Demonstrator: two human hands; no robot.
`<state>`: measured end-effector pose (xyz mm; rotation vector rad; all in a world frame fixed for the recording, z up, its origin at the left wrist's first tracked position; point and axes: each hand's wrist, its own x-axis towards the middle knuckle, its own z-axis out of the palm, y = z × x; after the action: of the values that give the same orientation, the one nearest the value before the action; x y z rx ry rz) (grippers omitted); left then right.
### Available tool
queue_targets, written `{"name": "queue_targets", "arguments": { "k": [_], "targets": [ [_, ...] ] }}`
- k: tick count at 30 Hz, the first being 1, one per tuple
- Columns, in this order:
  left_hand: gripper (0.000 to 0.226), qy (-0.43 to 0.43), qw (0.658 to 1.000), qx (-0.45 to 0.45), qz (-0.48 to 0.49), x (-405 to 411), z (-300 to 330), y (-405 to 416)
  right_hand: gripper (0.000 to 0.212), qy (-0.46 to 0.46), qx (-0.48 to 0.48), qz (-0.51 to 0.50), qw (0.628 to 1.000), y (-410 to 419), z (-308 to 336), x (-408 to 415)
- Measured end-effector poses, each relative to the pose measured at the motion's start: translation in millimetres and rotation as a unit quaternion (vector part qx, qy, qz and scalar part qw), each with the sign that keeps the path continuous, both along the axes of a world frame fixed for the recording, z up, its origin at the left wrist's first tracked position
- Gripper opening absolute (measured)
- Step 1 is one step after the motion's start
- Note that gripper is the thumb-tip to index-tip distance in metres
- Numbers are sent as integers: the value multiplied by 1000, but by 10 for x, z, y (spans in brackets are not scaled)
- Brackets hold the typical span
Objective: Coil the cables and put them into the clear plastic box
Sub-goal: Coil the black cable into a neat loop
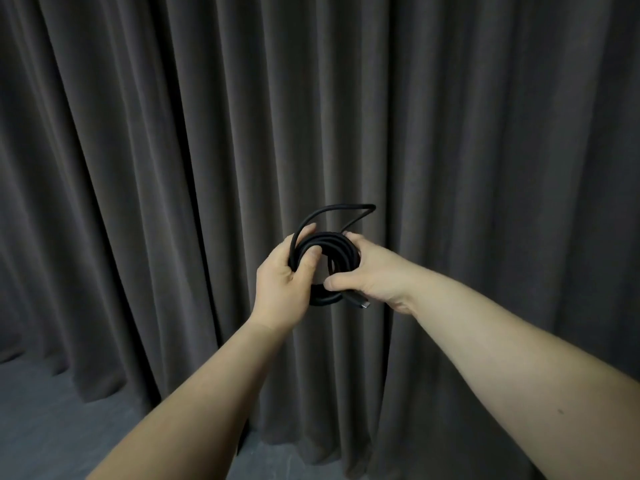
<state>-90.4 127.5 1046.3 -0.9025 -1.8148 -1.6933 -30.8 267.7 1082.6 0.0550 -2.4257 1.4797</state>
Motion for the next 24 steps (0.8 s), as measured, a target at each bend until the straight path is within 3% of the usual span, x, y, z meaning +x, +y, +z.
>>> {"name": "queue_targets", "arguments": {
  "k": [5, 8, 10, 13, 16, 20, 22, 24],
  "targets": [
    [32, 14, 998, -3, 55, -99, -59, -7, 39, -62, 148, -111, 981, -96, 108, 70],
    [32, -1, 997, -9, 76, -212, -82, -52, 34, 10, 223, -157, 962, -157, 151, 108],
    [33, -5, 996, -12, 93, -271, -64, -112, 24, 43, 155, -119, 980, -150, 152, 118],
    [35, -9, 994, 8, 112, -293, 28, -216, 3, 6, -14, 22, 1000, -6, 174, 180],
    [33, -22, 992, 39, 117, -309, 144, -279, 13, -68, -25, 144, 987, 121, 202, 278],
    [27, -33, 986, 79, 142, -343, 235, -364, 12, -143, 57, 212, 965, 216, 215, 349],
    [28, -41, 987, 75, 138, -332, 238, -406, 11, -170, 117, 172, 963, 295, 237, 341],
    [31, -46, 990, 48, 124, -289, 206, -414, 13, -150, 281, 81, 945, 347, 277, 308]
  ]
}}
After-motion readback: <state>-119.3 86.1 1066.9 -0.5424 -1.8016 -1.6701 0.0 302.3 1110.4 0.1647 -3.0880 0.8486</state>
